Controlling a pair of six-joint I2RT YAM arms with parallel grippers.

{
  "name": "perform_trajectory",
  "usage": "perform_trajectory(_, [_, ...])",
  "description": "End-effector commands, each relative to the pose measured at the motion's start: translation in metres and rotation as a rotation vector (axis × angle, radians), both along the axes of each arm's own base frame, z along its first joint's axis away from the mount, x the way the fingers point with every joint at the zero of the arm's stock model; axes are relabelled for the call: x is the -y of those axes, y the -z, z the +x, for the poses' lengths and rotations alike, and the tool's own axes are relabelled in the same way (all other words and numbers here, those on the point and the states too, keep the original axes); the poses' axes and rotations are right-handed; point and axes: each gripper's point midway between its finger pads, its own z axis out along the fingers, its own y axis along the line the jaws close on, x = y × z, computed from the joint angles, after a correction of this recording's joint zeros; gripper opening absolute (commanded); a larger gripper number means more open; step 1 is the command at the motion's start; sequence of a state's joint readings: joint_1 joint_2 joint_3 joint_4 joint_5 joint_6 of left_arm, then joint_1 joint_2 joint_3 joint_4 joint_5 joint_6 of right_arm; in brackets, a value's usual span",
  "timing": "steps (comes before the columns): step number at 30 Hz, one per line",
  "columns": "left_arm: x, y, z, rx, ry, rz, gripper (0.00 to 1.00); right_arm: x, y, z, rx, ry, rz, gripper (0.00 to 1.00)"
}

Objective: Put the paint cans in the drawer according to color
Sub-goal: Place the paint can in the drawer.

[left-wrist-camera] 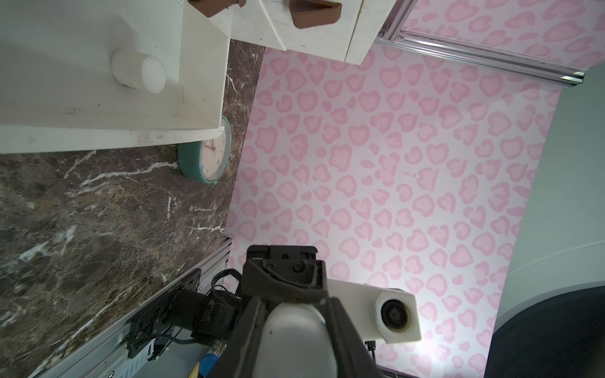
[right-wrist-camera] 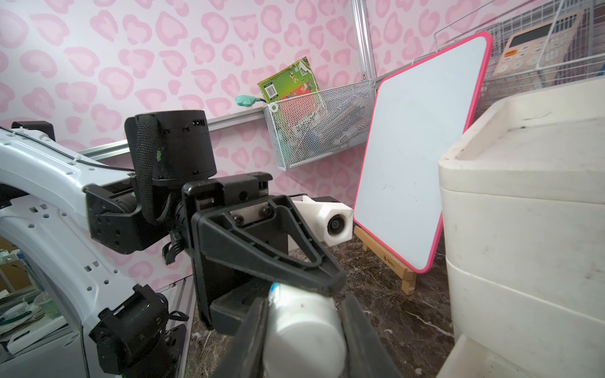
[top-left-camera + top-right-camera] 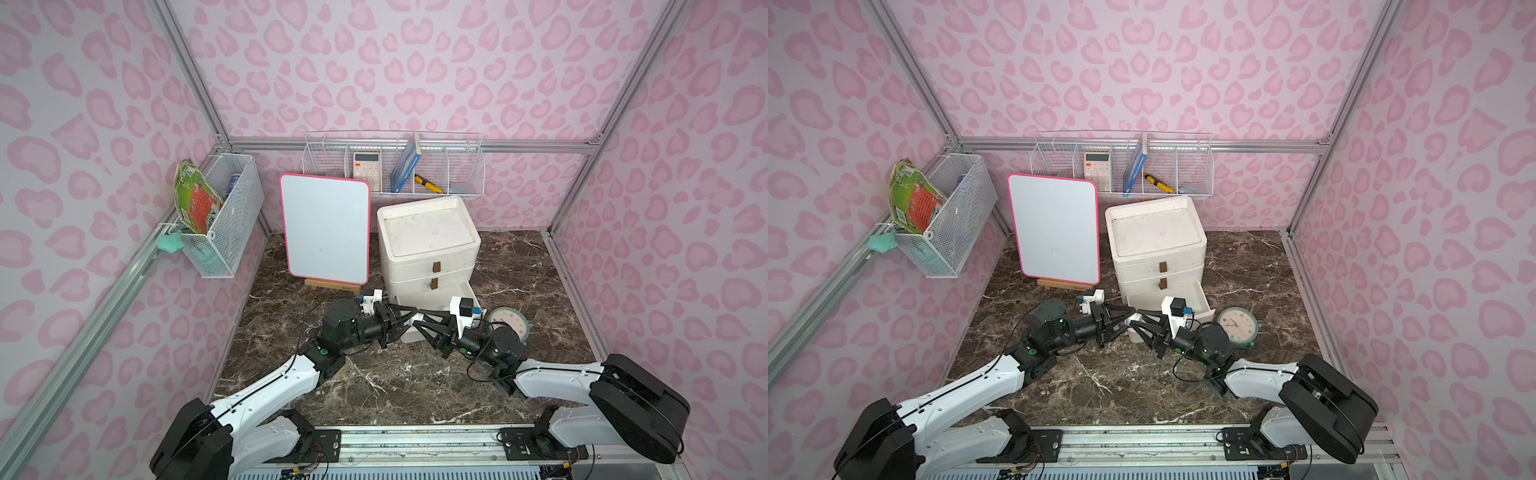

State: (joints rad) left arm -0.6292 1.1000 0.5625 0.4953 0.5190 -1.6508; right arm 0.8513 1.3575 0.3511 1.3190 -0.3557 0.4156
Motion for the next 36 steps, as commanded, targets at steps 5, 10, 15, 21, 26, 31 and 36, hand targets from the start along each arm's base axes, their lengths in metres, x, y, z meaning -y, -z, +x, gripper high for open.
perform_trajectory(5, [-0.020, 0.002, 0.004, 0.076, -0.081, 0.150, 0.75, -0.007, 0.004, 0.010, -0.111, -0.003, -0.064, 0.01])
perform_trajectory(10, [-0.098, 0.025, 0.004, 0.141, -0.284, 0.670, 0.85, 0.003, 0.057, 0.044, -0.395, 0.206, -0.453, 0.00])
perform_trajectory(15, [-0.162, 0.042, 0.003, 0.154, -0.430, 1.014, 0.82, 0.015, 0.096, 0.065, -0.568, 0.330, -0.888, 0.00])
perform_trajectory(21, [-0.186, 0.046, -0.001, 0.162, -0.497, 1.106, 0.81, -0.008, 0.106, 0.084, -0.576, 0.375, -1.008, 0.00])
perform_trajectory(26, [-0.193, 0.053, -0.007, 0.151, -0.505, 1.117, 0.80, -0.012, 0.123, 0.095, -0.596, 0.431, -1.044, 0.00])
perform_trajectory(31, [-0.194, 0.058, -0.007, 0.150, -0.517, 1.113, 0.79, -0.007, 0.140, 0.102, -0.606, 0.495, -1.062, 0.00])
perform_trajectory(36, [-0.193, 0.060, -0.006, 0.145, -0.512, 1.120, 0.79, -0.007, 0.153, 0.109, -0.627, 0.534, -1.061, 0.00])
